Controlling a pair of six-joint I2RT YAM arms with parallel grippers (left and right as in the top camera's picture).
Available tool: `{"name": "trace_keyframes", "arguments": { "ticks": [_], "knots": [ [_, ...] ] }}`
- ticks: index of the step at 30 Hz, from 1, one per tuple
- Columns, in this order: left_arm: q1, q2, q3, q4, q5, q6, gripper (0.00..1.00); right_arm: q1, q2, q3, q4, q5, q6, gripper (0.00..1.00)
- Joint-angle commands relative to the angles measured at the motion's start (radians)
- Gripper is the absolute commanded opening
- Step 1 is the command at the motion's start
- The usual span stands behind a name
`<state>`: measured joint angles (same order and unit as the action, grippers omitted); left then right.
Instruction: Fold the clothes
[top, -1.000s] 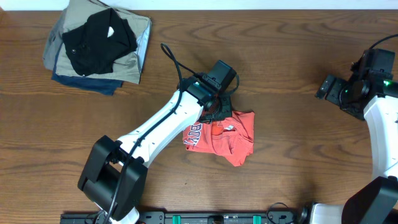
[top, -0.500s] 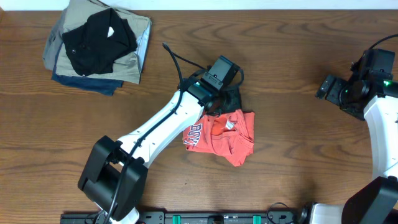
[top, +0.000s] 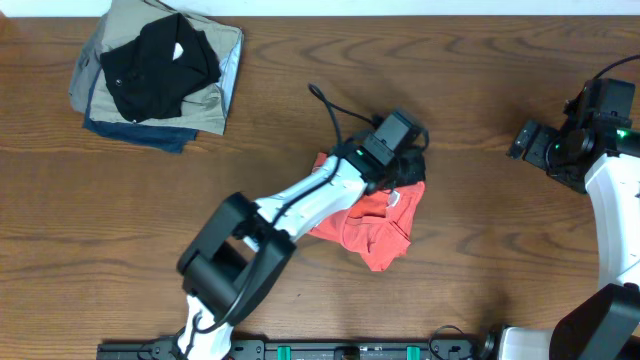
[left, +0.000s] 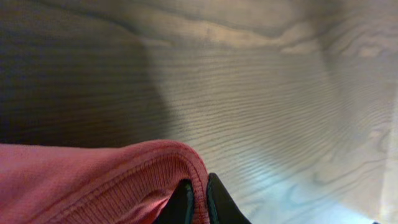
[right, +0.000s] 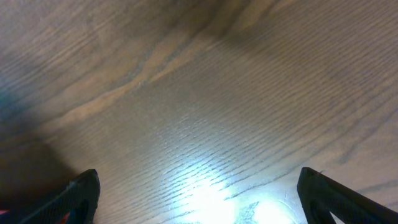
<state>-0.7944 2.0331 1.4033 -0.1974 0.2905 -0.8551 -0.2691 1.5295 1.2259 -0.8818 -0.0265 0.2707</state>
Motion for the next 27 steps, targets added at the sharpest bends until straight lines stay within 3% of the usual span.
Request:
{"name": "trace_keyframes", "arguments": {
  "ticks": [1,3,4,5,15,20,24,27],
  "knots": [
    [-0.01,0.022,0.014,0.024,0.012,-0.011,0.17,-0.005,-0.002,0.008,-0.001,0.0,0.005,0.99],
    [-0.01,0.023,0.015,0.024,0.012,0.002,0.7,-0.005,-0.002,0.008,-0.001,0.0,0.005,0.99],
    [-0.009,0.016,0.015,0.023,0.012,0.023,0.89,-0.005,-0.002,0.008,-0.001,0.0,0.005,0.99],
    [-0.007,0.009,0.015,0.019,0.013,0.053,0.94,-0.005,-0.002,0.008,-0.001,0.0,0.005,0.99],
    [-0.008,-0.247,0.016,-0.181,0.013,0.206,1.0,-0.005,-0.002,0.008,-0.001,0.0,0.005,0.99],
    [-0.008,-0.398,0.016,-0.411,0.003,0.311,0.99,-0.005,-0.002,0.008,-0.001,0.0,0.005,0.99],
    [-0.008,-0.418,0.013,-0.663,-0.087,0.313,0.99,-0.005,-0.002,0.008,-0.001,0.0,0.005,0.99],
    [-0.01,-0.395,-0.013,-0.75,-0.089,0.313,0.96,-0.005,-0.002,0.008,-0.001,0.0,0.005,0.99]
  ]
}}
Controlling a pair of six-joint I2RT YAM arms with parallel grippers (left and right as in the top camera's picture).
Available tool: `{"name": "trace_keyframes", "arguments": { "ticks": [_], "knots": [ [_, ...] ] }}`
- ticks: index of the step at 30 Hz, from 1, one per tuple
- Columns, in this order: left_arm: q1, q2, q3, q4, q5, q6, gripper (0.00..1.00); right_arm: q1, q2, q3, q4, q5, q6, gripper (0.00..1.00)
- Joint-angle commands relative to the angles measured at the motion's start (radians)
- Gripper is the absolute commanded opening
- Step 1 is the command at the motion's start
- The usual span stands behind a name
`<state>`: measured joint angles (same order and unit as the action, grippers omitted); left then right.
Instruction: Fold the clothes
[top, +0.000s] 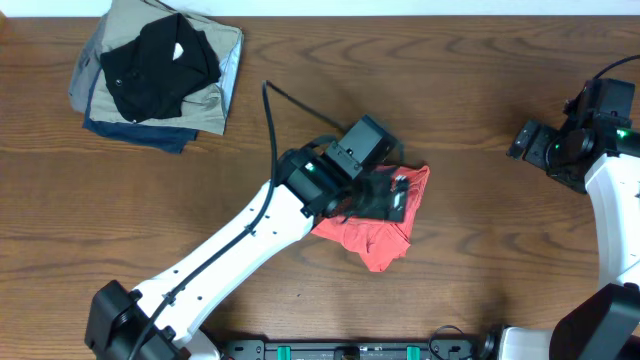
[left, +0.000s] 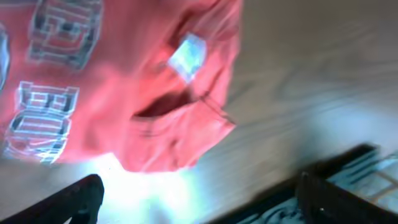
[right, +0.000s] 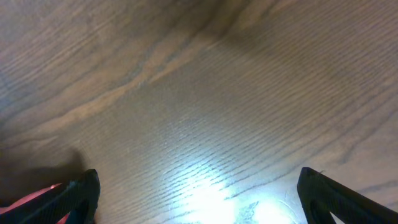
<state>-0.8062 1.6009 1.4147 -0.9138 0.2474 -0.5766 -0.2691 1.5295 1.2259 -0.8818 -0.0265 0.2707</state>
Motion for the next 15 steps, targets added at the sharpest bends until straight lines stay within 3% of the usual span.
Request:
{"name": "trace_keyframes", "arguments": {
  "ticks": [1,4,15],
  "knots": [
    [0.001,0.047,-0.039,-0.039,-0.042,0.034,0.91,-0.005,-0.002,0.008,-0.001,0.0,0.005,0.99],
    [-0.003,0.077,-0.081,-0.004,-0.018,0.034,0.8,-0.005,-0.002,0.008,-0.001,0.0,0.005,0.99],
    [-0.031,0.244,-0.089,0.055,0.007,0.034,0.71,-0.005,-0.002,0.008,-0.001,0.0,0.005,0.99]
  ]
}}
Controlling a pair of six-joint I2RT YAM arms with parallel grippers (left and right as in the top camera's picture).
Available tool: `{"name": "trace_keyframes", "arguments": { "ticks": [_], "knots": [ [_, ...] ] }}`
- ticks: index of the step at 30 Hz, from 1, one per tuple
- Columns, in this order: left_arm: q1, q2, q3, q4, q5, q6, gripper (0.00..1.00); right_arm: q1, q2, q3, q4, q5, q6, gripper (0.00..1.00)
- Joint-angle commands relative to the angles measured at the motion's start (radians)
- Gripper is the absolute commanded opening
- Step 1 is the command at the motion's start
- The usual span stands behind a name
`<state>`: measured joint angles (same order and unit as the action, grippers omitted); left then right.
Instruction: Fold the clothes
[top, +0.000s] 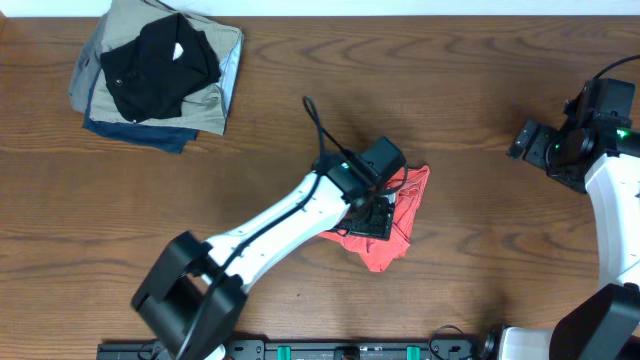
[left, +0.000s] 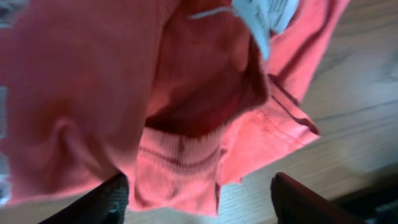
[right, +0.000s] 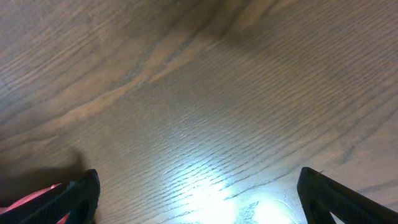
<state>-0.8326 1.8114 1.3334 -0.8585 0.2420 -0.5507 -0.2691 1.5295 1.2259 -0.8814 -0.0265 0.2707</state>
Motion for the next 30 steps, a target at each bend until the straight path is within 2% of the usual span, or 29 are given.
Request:
{"name": "trace_keyframes", "arguments": {
  "ticks": [1,7,12,14,18,19,25,30],
  "knots": [
    [-0.005,0.043,-0.008,0.001,0.012,0.008,0.69,-0.005,-0.002,0.008,-0.001,0.0,0.005,0.99],
    [-0.005,0.057,-0.008,0.019,0.011,0.008,0.47,-0.005,-0.002,0.008,-0.001,0.0,0.005,0.99],
    [-0.005,0.057,-0.008,0.023,0.012,0.008,0.41,-0.005,-0.002,0.008,-0.001,0.0,0.005,0.99],
    [-0.005,0.057,-0.008,0.023,0.012,0.008,0.34,-0.005,-0.002,0.008,-0.001,0.0,0.005,0.99],
    [-0.005,0.057,-0.008,0.028,0.012,0.008,0.08,-0.005,-0.002,0.008,-0.001,0.0,0.005,0.99],
    [-0.005,0.056,-0.007,0.031,0.012,0.008,0.06,-0.005,-0.002,0.008,-0.001,0.0,0.005,0.99],
    [-0.005,0.053,-0.006,0.033,0.013,0.008,0.06,-0.005,-0.002,0.008,-0.001,0.0,0.005,0.99],
    [-0.005,-0.007,0.008,0.03,0.077,0.008,0.06,-0.005,-0.002,0.008,-0.001,0.0,0.005,0.99]
  ]
}}
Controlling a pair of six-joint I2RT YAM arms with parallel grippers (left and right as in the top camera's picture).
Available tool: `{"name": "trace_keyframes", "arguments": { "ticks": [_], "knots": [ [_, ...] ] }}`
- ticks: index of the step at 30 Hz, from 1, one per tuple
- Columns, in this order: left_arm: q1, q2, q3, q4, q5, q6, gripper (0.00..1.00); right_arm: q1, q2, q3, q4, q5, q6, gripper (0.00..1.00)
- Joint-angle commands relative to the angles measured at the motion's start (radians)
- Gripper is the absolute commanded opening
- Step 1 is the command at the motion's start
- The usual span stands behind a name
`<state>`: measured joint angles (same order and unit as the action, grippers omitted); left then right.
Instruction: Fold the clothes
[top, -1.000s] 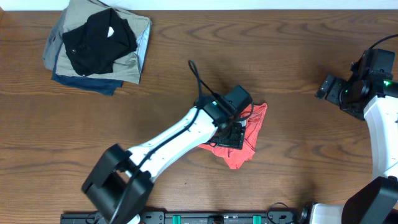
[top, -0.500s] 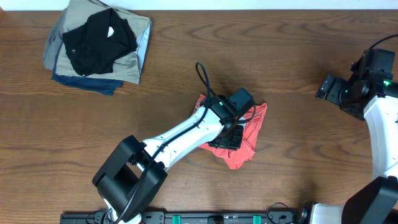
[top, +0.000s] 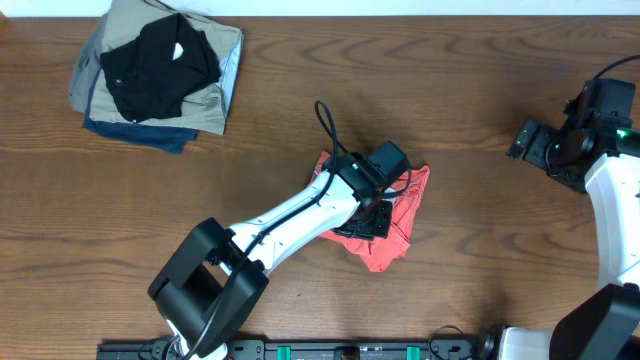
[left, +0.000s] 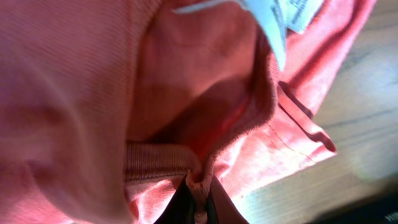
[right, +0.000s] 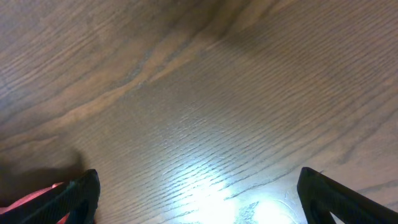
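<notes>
A crumpled red shirt (top: 385, 235) with a white neck label (left: 273, 18) lies at the middle of the wooden table. My left gripper (top: 378, 212) sits on top of it, shut on a ribbed edge of the red shirt (left: 198, 186), which is pinched between the fingertips. A folded stack of clothes (top: 160, 75), beige, black and blue, rests at the back left. My right gripper (right: 198, 193) stands open over bare wood at the far right (top: 555, 150), with a sliver of red shirt at its view's lower left.
The left arm's black cable (top: 325, 125) loops above the shirt. The table's (top: 480, 80) front edge carries a black rail (top: 350, 350).
My left gripper was open just over the red shirt's folds; now it is shut on a ribbed edge of the shirt. The right arm has not moved.
My left gripper was first shut on a hem of the red shirt at its back edge. Then it was open above the shirt, with the printed side showing. Then it hung open close over the neck area, and now it pinches the ribbed edge there.
</notes>
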<state>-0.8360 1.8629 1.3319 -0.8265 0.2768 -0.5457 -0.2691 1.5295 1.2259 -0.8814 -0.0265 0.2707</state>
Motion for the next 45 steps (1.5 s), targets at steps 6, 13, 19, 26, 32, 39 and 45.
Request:
{"name": "trace_keyframes", "arguments": {
  "ticks": [6,13,19,26,32,39,45],
  "knots": [
    [-0.058,-0.201,0.014,0.01,0.046,-0.002,0.06,-0.005,-0.002,0.008,-0.001,0.0,0.005,0.99],
    [-0.18,-0.195,0.013,0.055,0.045,-0.054,0.06,-0.005,-0.002,0.008,-0.001,0.0,0.005,0.99],
    [-0.263,-0.121,0.013,0.134,0.044,-0.058,0.06,-0.005,-0.002,0.008,-0.001,0.0,0.005,0.99],
    [-0.272,-0.002,0.013,0.144,0.045,-0.078,0.06,-0.005,-0.002,0.008,-0.001,0.0,0.005,0.99],
    [-0.275,0.032,0.014,0.149,0.046,-0.08,0.4,-0.005,-0.002,0.008,-0.001,0.0,0.005,0.99],
    [-0.274,0.006,0.065,0.134,0.15,-0.024,0.52,-0.005,-0.002,0.008,-0.001,0.0,0.005,0.99],
    [-0.227,-0.119,0.113,0.05,0.016,0.014,0.53,-0.005,-0.002,0.008,-0.001,0.0,0.005,0.99]
  ]
}}
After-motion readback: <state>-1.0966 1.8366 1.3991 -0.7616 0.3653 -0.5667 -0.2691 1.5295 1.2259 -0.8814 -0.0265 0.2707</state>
